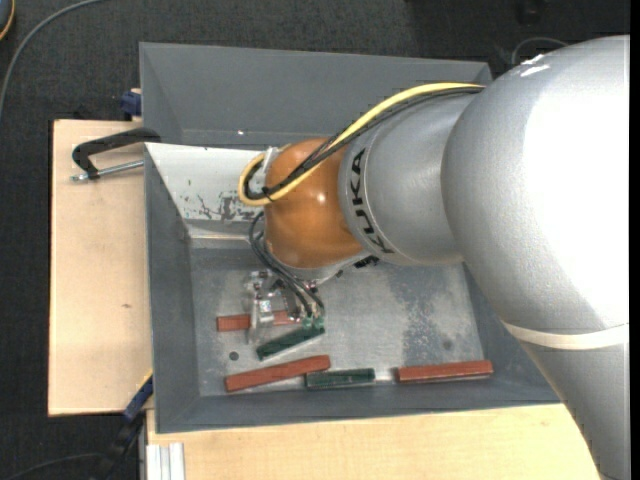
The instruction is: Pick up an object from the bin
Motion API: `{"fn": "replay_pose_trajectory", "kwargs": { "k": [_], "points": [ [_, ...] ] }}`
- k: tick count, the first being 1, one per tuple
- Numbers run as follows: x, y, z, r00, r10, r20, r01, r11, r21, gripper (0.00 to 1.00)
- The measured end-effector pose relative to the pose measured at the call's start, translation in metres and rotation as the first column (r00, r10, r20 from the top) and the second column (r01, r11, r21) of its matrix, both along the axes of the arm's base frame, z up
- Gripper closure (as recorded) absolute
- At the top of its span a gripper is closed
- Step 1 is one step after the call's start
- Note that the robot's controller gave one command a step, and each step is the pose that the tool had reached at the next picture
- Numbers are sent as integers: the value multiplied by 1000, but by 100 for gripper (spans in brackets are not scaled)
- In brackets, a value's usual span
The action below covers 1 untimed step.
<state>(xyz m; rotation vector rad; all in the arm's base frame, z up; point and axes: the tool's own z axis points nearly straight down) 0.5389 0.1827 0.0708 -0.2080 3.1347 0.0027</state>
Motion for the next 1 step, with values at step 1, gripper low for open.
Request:
{"fn": "replay_pose_trajectory", "kwargs": {
  "k": [1],
  "points": [
    [25,17,172,1000,-11,15,11,1000,5,100]
  ]
}}
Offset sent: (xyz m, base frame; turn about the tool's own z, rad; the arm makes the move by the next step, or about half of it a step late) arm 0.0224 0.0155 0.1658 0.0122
